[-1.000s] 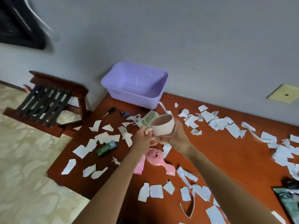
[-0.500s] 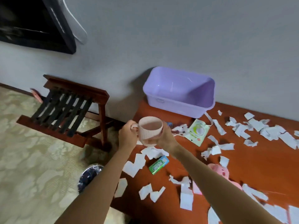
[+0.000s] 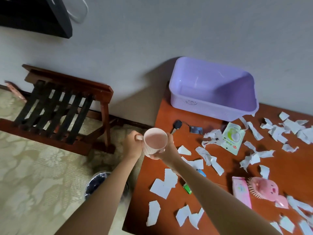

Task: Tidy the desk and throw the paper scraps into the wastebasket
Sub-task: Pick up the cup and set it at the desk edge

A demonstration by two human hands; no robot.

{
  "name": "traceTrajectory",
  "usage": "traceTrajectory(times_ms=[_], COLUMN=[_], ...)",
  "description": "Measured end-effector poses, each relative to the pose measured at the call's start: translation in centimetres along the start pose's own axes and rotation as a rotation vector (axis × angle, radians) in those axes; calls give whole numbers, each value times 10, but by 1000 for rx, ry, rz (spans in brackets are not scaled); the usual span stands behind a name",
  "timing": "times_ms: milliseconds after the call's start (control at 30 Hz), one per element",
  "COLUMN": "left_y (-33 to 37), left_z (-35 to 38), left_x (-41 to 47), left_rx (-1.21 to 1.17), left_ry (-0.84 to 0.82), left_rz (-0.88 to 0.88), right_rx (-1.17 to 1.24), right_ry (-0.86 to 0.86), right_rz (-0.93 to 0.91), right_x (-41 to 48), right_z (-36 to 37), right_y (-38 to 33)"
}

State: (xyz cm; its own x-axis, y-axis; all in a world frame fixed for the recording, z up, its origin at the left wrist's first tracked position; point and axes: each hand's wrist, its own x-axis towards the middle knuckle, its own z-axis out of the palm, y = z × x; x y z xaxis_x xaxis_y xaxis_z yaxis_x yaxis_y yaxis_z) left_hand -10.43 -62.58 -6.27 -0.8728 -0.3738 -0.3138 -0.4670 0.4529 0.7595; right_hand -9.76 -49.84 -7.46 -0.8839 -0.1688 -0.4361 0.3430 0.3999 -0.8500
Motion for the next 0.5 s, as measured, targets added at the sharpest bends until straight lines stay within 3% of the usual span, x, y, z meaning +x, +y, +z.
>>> traceTrajectory(times_ms=[400,500], left_y=[20,25], left_z=[64,71], left_x=[10,10], left_rx=[89,116], left_ry=[-268,-264], left_rz=[171,213], right_rx=[-181,-261], right_ry=[245,308], right_rz=[57,64], right_x=[-6,-10], right_z=[-53,-61], right_y=[20,21])
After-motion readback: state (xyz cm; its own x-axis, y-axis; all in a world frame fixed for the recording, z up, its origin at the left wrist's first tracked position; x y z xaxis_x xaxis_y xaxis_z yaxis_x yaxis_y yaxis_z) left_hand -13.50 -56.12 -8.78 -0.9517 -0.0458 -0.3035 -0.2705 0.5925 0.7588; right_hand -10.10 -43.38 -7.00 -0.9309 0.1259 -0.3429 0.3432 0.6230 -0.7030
